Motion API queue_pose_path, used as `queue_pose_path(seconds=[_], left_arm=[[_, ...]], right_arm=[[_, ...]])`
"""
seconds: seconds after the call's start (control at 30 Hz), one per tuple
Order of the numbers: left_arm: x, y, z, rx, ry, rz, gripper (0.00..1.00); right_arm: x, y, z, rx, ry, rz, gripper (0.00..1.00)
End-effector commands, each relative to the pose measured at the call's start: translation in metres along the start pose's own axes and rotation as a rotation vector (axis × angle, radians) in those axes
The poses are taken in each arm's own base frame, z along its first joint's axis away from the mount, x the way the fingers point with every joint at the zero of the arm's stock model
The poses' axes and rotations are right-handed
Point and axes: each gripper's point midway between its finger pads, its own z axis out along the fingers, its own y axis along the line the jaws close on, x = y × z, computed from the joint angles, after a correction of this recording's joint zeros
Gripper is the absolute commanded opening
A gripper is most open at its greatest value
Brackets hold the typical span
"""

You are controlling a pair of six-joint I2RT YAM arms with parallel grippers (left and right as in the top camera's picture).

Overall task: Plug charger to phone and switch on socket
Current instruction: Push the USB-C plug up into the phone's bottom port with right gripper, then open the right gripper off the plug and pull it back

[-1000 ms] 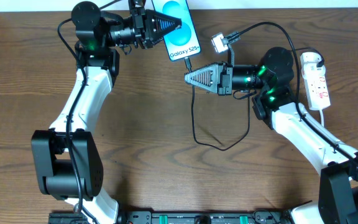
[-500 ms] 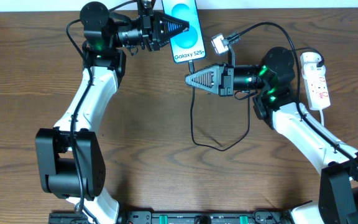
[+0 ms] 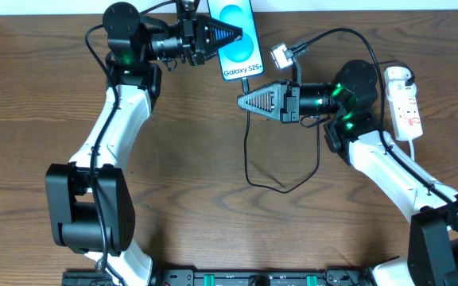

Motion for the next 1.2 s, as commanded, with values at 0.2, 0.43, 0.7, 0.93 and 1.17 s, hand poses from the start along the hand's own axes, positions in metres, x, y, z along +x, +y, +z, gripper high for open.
queue_pose_path(seconds=[0.2, 0.43, 0.7, 0.93, 1.17], left_arm=[[0.03, -0.012, 0.01, 0.017, 0.161, 0.026, 0.07], [0.033, -0.013, 0.014, 0.02, 0.17, 0.026, 0.07], [0.034, -0.013, 0.016, 0.022, 0.174, 0.026, 0.07], [0.027, -0.011, 0.006, 0.014, 0.148, 0.025, 0.07], [0.018, -0.009, -0.008, 0.003, 0.113, 0.026, 0.07]], right_arm=[[-0.028, -0.016, -0.011, 0.072, -0.14, -0.002, 0.01], [-0.033, -0.019, -0.016, 0.086, -0.163, -0.002, 0.01], [-0.034, -0.019, -0.016, 0.088, -0.171, -0.005, 0.01], [-0.026, -0.015, -0.013, 0.065, -0.122, -0.003, 0.06], [-0.012, -0.008, -0.011, 0.027, -0.046, 0.005, 0.25]])
